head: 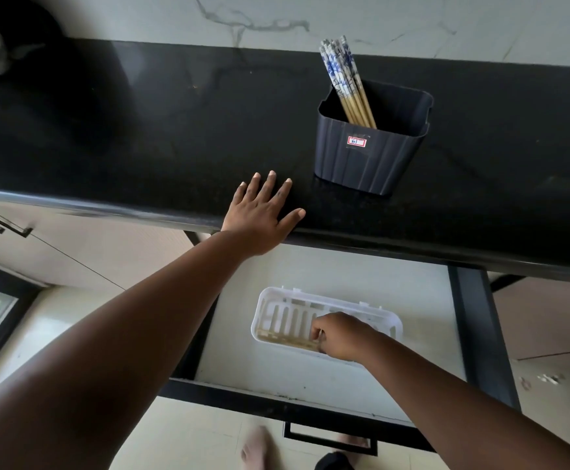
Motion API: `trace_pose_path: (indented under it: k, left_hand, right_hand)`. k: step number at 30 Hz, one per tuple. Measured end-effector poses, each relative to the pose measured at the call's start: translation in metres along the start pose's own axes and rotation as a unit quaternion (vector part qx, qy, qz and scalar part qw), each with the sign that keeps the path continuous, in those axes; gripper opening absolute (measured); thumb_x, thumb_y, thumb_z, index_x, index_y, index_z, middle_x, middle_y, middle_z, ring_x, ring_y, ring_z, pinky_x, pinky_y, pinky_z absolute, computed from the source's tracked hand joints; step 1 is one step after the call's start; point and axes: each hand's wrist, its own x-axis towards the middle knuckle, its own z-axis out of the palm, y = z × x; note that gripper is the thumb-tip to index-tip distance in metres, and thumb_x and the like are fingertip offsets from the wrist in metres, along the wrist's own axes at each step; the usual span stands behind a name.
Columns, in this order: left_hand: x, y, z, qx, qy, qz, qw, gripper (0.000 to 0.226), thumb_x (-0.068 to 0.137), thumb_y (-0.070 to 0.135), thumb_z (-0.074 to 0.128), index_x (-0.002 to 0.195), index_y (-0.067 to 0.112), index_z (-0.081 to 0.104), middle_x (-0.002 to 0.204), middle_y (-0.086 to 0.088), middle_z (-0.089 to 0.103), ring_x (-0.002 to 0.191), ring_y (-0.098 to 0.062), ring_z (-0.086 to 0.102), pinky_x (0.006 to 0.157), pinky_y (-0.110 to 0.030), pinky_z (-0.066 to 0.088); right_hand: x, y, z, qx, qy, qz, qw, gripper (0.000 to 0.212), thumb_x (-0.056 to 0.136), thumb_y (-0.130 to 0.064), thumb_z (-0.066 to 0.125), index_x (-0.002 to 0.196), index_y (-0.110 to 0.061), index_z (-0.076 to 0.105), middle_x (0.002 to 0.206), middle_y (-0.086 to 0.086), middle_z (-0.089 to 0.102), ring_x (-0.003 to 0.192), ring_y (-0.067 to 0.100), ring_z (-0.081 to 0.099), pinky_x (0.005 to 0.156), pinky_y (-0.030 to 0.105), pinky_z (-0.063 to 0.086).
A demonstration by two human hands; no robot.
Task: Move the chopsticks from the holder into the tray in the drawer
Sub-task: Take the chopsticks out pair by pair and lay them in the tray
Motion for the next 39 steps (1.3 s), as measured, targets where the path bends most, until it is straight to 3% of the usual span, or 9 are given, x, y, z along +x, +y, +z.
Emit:
trace_pose_path:
  k: [4, 10, 14, 17, 20, 24, 27, 33, 39]
  left_hand:
    - [0.000, 0.000, -0.001, -0.006, -0.009, 0.003, 1.000, 0.080, 0.085, 0.074, 0.002, 0.153, 0.031, 0.001, 0.162, -0.003, -0.006, 0.147, -0.024, -0.011, 0.118, -0.042, -0.007]
    - [-0.002, 0.002, -0.006, 0.004, -0.054, 0.002, 0.999, 0.076, 0.092, 0.068, 0.015, 0.153, 0.024, -0.001, 0.162, -0.006, -0.008, 0.147, -0.025, -0.012, 0.116, -0.043, -0.010]
    - [0.006, 0.008, -0.019, 0.039, -0.044, 0.020, 0.998, 0.081, 0.092, 0.068, 0.020, 0.153, 0.017, 0.001, 0.162, -0.007, -0.007, 0.148, -0.024, -0.010, 0.118, -0.043, -0.007]
    - [0.015, 0.011, -0.024, 0.031, -0.051, 0.010, 0.998, 0.085, 0.091, 0.070, 0.019, 0.153, 0.014, -0.001, 0.162, -0.007, -0.008, 0.147, -0.024, -0.012, 0.119, -0.042, -0.007]
    - [0.025, 0.012, -0.021, 0.021, -0.055, -0.007, 0.998, 0.089, 0.089, 0.073, 0.017, 0.153, 0.013, -0.002, 0.162, -0.006, -0.009, 0.147, -0.023, -0.013, 0.119, -0.041, -0.008]
    - [0.036, 0.012, -0.012, 0.005, -0.025, -0.016, 1.000, 0.096, 0.082, 0.080, 0.007, 0.153, 0.016, -0.005, 0.161, -0.002, -0.012, 0.146, -0.020, -0.017, 0.118, -0.040, -0.010]
    - [0.038, 0.009, -0.007, 0.002, 0.002, -0.011, 1.000, 0.102, 0.074, 0.085, -0.003, 0.153, 0.020, -0.007, 0.159, 0.002, -0.015, 0.144, -0.017, -0.021, 0.117, -0.038, -0.012]
    - [0.039, 0.007, -0.005, -0.013, 0.015, -0.009, 1.000, 0.102, 0.074, 0.086, -0.003, 0.152, 0.022, -0.007, 0.158, 0.005, -0.018, 0.143, -0.014, -0.025, 0.117, -0.038, -0.014]
    - [0.039, 0.006, -0.005, -0.016, 0.017, -0.006, 1.000, 0.101, 0.075, 0.086, -0.001, 0.153, 0.022, -0.006, 0.158, 0.005, -0.017, 0.143, -0.015, -0.024, 0.116, -0.038, -0.014]
  right_hand:
    - [-0.012, -0.006, -0.031, 0.063, 0.019, 0.003, 0.998, 0.031, 0.084, -0.023, 0.068, 0.114, -0.020, 0.063, 0.105, 0.000, 0.062, 0.096, 0.019, 0.060, 0.080, 0.029, 0.050]
    - [-0.053, -0.045, -0.149, 0.094, 0.090, -0.066, 0.989, 0.003, 0.076, -0.025, 0.072, 0.074, -0.025, 0.073, 0.073, 0.000, 0.072, 0.065, 0.013, 0.065, 0.057, 0.025, 0.051]
    - [-0.088, -0.062, -0.234, 0.171, 0.242, -0.107, 0.949, 0.005, 0.077, -0.025, 0.072, 0.074, -0.021, 0.071, 0.085, 0.005, 0.076, 0.069, 0.016, 0.073, 0.068, 0.037, 0.061]
    - [-0.092, -0.063, -0.282, 0.178, 0.384, -0.098, 0.901, 0.010, 0.078, -0.018, 0.067, 0.070, -0.022, 0.071, 0.064, -0.004, 0.073, 0.061, 0.015, 0.071, 0.059, 0.036, 0.061]
    - [-0.075, -0.057, -0.304, 0.150, 0.455, -0.056, 0.876, 0.017, 0.078, -0.007, 0.061, 0.068, -0.015, 0.072, 0.055, -0.007, 0.069, 0.052, 0.009, 0.066, 0.052, 0.025, 0.050]
    - [-0.038, -0.050, -0.308, 0.104, 0.450, -0.010, 0.887, 0.013, 0.078, -0.003, 0.060, 0.082, 0.004, 0.070, 0.084, 0.023, 0.072, 0.065, 0.031, 0.069, 0.057, 0.034, 0.056]
    - [-0.017, -0.050, -0.311, 0.087, 0.447, 0.007, 0.890, 0.011, 0.081, -0.013, 0.065, 0.083, -0.003, 0.070, 0.081, 0.015, 0.073, 0.070, 0.026, 0.067, 0.063, 0.038, 0.056]
    - [0.006, -0.058, -0.310, 0.100, 0.449, 0.026, 0.887, 0.028, 0.076, -0.036, 0.078, 0.081, -0.016, 0.060, 0.078, 0.001, 0.065, 0.071, 0.021, 0.061, 0.046, 0.026, 0.031]
    - [0.009, -0.063, -0.310, 0.086, 0.456, 0.043, 0.885, 0.025, 0.080, -0.034, 0.073, 0.088, -0.012, 0.062, 0.085, 0.005, 0.068, 0.077, 0.025, 0.064, 0.054, 0.028, 0.037]
